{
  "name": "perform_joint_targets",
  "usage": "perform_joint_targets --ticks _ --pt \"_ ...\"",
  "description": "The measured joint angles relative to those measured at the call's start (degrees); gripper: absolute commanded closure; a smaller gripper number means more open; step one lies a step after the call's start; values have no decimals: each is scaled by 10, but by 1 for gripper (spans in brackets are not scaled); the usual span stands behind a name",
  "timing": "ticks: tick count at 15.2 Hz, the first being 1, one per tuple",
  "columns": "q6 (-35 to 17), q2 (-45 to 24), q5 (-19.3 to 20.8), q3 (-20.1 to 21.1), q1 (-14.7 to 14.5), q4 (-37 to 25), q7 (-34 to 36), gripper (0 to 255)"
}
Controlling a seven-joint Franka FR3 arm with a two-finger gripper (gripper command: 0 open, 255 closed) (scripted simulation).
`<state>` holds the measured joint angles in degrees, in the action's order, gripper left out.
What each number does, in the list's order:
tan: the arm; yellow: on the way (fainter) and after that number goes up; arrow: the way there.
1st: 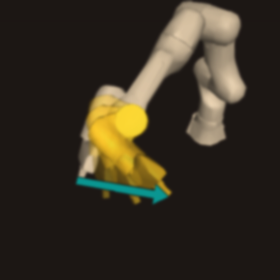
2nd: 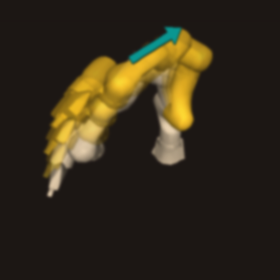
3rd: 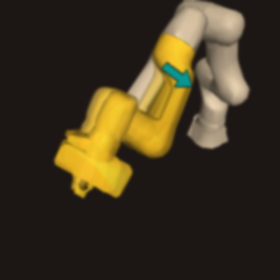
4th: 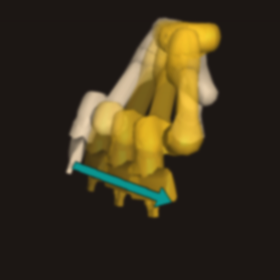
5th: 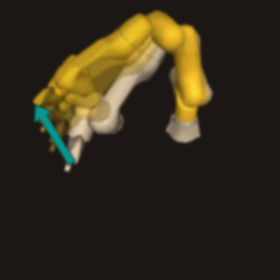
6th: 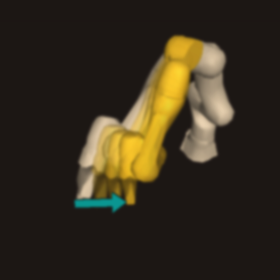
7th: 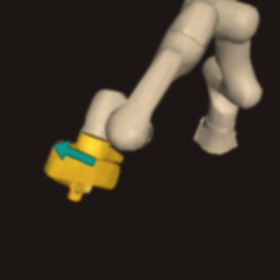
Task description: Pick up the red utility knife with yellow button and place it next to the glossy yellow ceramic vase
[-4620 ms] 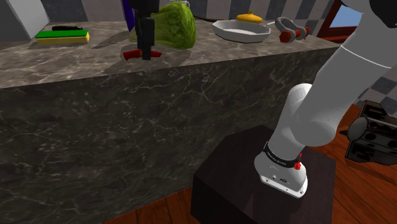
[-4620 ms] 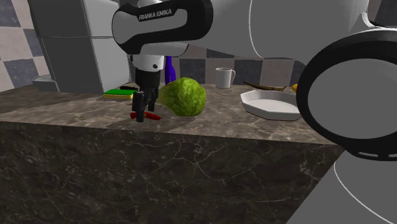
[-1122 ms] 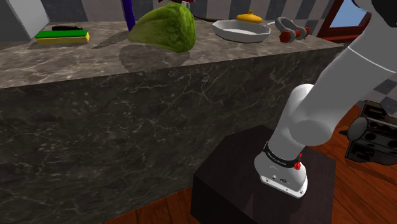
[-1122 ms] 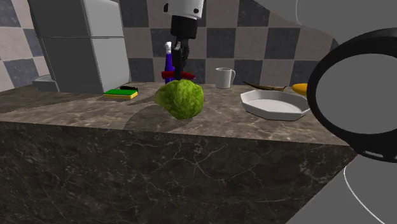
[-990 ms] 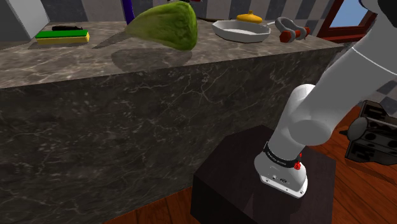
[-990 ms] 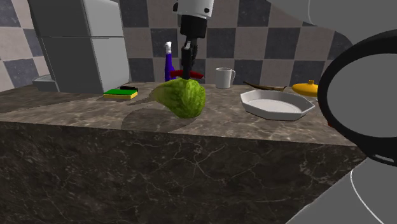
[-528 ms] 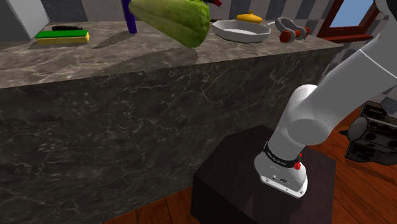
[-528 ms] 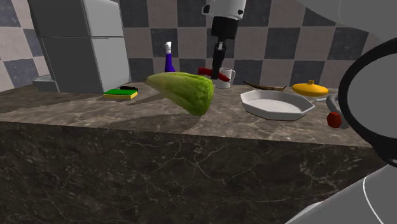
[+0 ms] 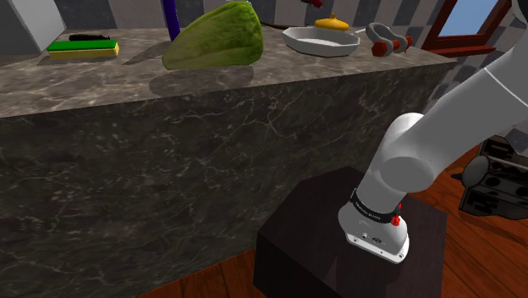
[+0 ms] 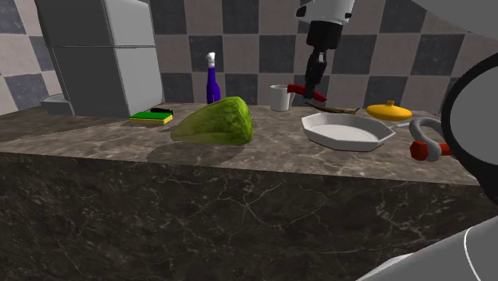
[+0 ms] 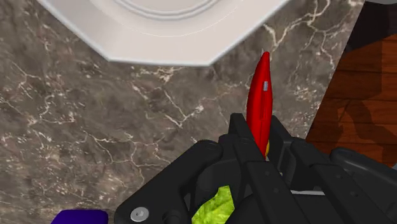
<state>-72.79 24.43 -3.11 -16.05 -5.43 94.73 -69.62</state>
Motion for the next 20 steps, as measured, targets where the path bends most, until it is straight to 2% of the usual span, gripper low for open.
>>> perform_joint_targets --ticks 7,14,18,20 --pt "23 -15 26 -83 22 -31 -109 255" --pt "44 -66 37 -185 40 -92 -234 255" --pt "64 -126 17 -255 50 -158 -313 255" --pt "81 -173 -7 -301 62 -206 -364 255"
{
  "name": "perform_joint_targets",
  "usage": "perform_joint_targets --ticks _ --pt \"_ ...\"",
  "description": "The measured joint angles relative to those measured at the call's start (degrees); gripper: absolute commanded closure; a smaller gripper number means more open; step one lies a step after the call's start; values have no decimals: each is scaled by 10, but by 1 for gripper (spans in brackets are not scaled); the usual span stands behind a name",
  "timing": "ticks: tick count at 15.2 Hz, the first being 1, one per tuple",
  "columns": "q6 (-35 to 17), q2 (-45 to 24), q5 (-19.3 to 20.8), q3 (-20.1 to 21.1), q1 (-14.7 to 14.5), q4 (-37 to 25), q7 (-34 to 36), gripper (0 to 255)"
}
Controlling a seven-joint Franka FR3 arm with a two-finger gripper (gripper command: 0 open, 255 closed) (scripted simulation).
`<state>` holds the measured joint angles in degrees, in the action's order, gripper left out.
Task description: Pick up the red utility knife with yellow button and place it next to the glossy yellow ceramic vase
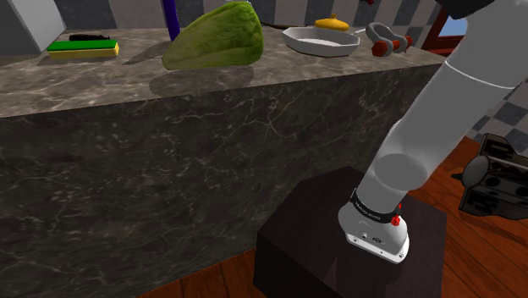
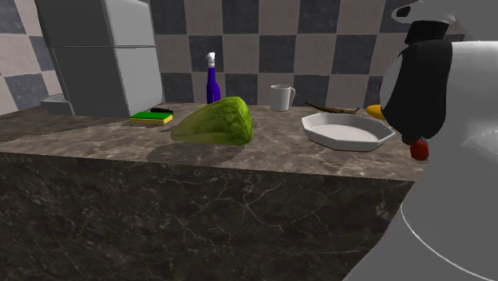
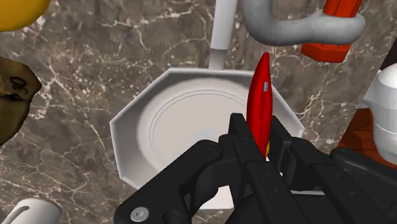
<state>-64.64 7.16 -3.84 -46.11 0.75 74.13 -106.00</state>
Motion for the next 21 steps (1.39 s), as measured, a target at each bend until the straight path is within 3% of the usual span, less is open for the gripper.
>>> perform_joint_targets --ticks 3,4,6,8,10,16,21 --pt "20 -77 -52 -65 38 -59 -84 255" --pt "33 -116 -82 -88 64 -92 -116 255" --pt "70 -192 -148 -113 137 -166 -176 255" --pt "100 -252 -206 -113 215 -233 -213 255" --pt "87 -251 -203 -114 214 -217 -222 255" --pt "0 -182 -131 -125 123 -83 -208 255" --pt "-58 -137 -89 -121 81 -2 -190 255"
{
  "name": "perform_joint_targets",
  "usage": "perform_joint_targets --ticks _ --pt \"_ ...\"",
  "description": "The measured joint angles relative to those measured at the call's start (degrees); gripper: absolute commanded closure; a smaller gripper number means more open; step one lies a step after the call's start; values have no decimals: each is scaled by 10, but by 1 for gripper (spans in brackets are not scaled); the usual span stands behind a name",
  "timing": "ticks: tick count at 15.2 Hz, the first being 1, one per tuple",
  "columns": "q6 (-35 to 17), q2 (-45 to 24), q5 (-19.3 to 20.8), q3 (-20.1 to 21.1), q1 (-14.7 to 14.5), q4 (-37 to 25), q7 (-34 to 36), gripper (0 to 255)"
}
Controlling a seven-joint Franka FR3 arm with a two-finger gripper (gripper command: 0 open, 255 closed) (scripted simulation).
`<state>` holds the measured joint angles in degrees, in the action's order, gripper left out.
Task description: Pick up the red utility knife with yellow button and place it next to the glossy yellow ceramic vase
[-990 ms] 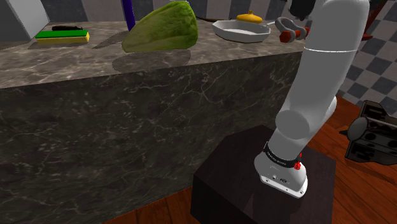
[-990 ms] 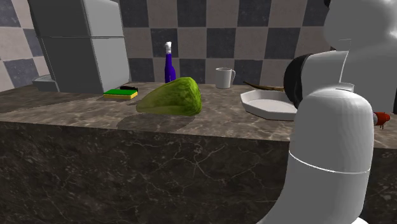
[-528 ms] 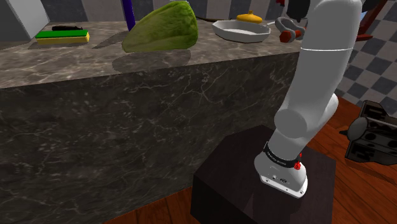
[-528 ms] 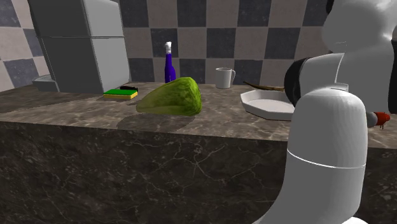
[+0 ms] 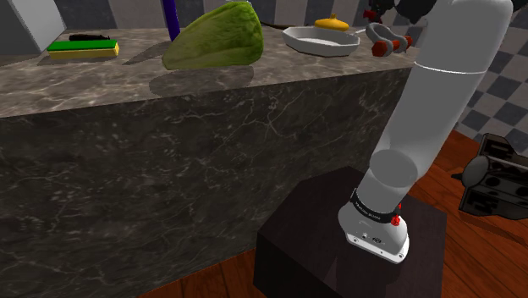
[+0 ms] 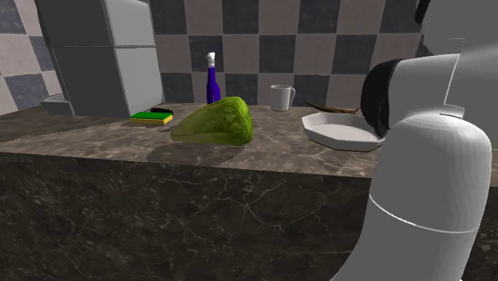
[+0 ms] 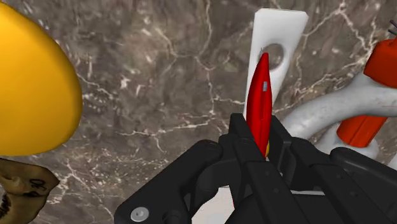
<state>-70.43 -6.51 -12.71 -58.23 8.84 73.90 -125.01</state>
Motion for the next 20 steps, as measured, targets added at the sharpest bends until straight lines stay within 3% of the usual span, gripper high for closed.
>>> perform_joint_targets --ticks 10,18,19,20 --pt "-103 75 62 19 -40 136 33 255" --pt "-120 92 66 24 -42 150 35 255" --pt "-121 92 67 24 -42 150 37 0" --pt "-138 91 61 25 -43 153 37 0"
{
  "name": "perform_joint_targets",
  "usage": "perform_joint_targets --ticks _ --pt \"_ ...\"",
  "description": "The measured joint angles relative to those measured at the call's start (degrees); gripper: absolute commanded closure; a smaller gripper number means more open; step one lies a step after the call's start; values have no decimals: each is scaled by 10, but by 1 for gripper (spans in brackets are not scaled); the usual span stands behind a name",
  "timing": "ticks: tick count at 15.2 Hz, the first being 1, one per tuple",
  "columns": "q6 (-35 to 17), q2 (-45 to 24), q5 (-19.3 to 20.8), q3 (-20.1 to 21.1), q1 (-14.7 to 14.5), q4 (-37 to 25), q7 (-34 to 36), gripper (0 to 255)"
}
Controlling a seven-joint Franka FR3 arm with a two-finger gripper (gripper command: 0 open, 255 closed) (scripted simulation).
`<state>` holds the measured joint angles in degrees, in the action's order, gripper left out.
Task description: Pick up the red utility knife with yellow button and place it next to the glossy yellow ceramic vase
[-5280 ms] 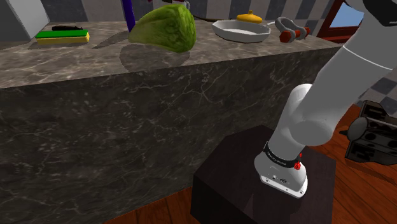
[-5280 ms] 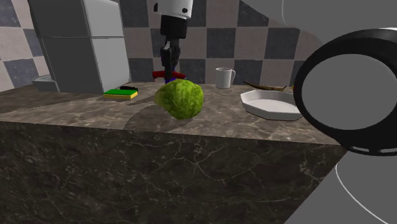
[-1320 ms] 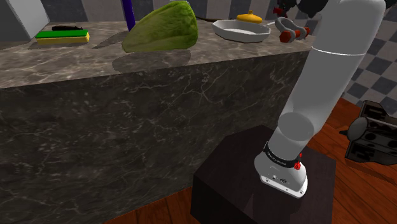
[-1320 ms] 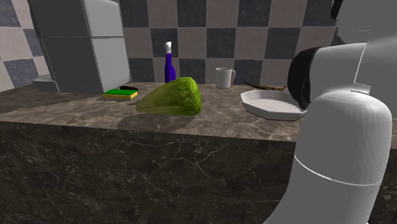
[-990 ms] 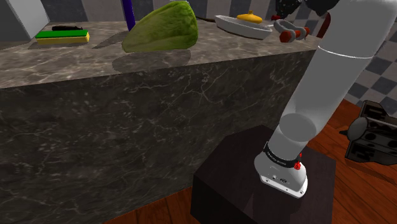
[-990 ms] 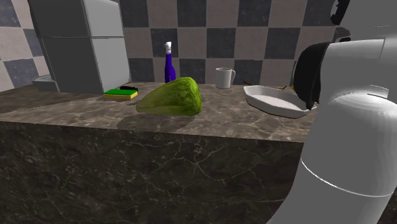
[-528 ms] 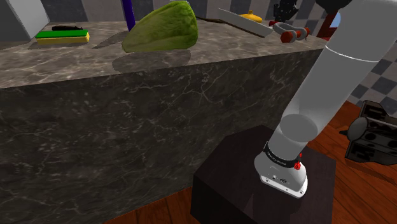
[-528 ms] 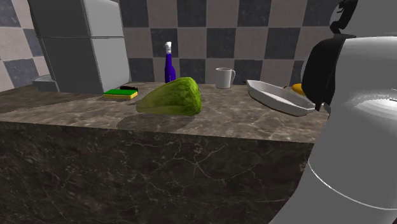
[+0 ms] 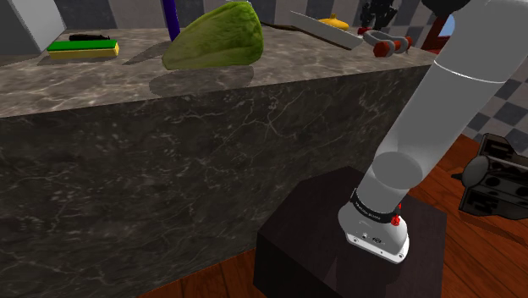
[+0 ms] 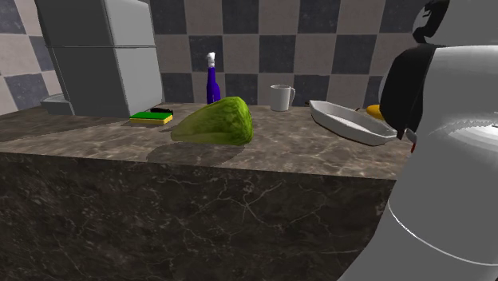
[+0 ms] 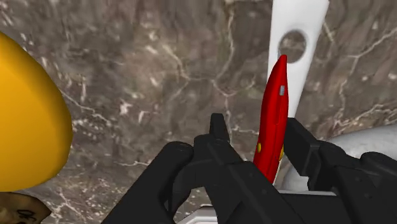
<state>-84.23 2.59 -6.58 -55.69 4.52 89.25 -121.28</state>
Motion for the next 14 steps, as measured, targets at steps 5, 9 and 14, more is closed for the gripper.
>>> perform_joint_targets --ticks 5,9,14 --pt "-23 6 16 5 -3 20 8 0" --pt "82 -63 -36 -24 25 -87 -32 0" --pt "107 -84 -53 -28 37 -119 -43 0"
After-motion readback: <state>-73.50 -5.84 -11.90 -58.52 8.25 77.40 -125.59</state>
